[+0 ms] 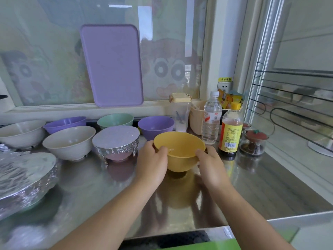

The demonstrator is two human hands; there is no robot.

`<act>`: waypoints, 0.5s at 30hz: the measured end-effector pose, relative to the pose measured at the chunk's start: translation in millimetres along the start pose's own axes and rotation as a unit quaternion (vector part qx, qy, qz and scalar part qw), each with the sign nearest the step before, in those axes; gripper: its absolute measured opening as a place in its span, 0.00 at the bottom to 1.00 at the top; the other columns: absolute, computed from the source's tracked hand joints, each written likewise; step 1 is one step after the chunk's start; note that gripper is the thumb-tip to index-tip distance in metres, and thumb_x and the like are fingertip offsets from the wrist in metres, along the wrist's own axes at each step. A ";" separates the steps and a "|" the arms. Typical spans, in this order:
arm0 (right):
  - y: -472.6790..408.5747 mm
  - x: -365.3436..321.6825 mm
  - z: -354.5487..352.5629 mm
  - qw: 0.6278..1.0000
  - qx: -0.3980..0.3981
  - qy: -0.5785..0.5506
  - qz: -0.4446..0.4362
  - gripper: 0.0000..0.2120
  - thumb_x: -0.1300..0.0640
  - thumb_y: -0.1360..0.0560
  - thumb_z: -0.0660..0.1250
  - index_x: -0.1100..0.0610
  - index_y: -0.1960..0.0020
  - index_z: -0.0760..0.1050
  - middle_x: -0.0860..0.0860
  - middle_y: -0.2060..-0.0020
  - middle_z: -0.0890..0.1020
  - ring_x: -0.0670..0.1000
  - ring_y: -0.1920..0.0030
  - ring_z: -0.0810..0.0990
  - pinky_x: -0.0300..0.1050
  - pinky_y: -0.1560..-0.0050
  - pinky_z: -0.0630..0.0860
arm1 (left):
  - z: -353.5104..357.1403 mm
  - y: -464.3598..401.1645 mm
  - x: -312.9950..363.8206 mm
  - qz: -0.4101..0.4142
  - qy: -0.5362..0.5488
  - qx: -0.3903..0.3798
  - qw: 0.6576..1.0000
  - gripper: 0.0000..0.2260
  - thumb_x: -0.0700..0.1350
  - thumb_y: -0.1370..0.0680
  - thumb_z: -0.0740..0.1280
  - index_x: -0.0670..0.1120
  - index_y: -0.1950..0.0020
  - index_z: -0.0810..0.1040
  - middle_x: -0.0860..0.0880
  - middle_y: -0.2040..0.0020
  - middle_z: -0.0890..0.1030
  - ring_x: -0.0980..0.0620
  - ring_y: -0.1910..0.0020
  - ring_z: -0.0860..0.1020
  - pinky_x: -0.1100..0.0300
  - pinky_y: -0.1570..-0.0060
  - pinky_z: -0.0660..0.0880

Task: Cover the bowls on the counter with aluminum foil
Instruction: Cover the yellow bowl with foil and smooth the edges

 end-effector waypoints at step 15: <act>86.7 1.0 67.6 0.996 -0.050 0.052 -0.062 0.18 0.37 0.26 0.61 0.44 0.40 0.76 0.50 0.42 0.81 0.56 0.44 0.81 0.58 0.39 0.78 | -115.9 73.4 -58.1 -0.013 0.086 0.063 0.994 0.05 0.49 0.15 0.63 0.55 0.49 0.78 0.53 0.49 0.82 0.53 0.48 0.80 0.57 0.53 0.75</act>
Point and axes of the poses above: each hand's wrist, its own y-axis away from the middle knuckle, its own z-axis out of the palm, x = y × z, the point moved 3 cm from there along -y, towards the middle knuckle
